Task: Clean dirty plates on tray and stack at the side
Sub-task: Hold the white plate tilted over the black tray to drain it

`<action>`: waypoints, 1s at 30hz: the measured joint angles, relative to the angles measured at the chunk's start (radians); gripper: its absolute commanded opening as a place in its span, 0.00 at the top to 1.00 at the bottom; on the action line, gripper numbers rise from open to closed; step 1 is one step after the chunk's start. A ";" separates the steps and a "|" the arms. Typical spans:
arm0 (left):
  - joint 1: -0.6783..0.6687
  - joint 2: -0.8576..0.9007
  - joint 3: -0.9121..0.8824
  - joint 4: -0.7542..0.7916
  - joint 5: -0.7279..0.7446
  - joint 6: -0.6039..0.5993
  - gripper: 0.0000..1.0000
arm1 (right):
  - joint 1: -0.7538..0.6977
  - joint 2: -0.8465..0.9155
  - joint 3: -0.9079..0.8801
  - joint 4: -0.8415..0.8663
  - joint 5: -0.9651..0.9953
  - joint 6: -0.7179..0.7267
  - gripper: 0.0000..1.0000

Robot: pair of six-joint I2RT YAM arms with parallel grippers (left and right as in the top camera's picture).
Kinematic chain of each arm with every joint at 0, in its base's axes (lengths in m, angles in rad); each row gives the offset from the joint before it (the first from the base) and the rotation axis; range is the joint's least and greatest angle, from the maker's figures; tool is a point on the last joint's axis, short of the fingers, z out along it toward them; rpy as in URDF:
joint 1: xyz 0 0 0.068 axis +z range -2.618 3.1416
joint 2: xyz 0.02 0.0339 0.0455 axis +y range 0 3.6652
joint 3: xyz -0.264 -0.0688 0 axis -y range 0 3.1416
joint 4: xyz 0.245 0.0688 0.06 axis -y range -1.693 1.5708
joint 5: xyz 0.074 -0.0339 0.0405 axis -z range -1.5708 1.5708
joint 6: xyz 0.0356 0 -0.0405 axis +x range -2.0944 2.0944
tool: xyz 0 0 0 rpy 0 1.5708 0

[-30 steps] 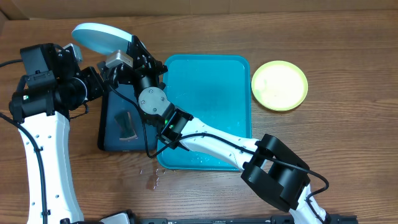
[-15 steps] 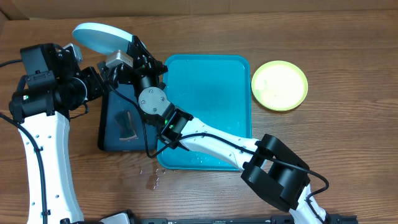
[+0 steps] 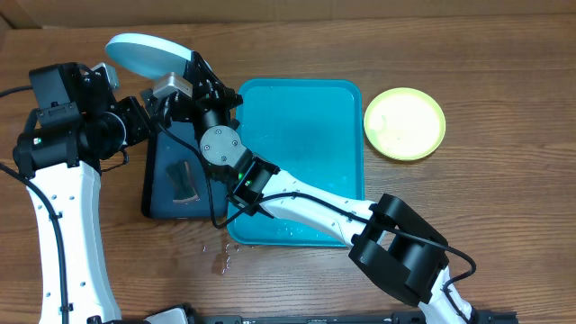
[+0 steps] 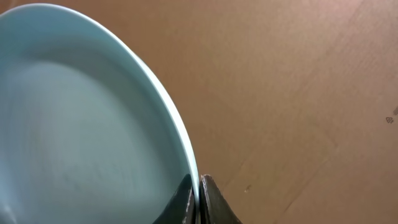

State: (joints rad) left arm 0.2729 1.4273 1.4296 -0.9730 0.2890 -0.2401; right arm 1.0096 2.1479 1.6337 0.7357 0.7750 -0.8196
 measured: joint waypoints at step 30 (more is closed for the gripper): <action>0.000 0.000 0.000 0.000 0.000 0.000 0.00 | 0.000 0.000 0.000 -0.042 0.003 0.000 0.96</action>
State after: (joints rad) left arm 0.2729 1.4273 1.4296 -0.9730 0.2890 -0.2401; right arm 1.0096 2.1475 1.6337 0.6933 0.7776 -0.8192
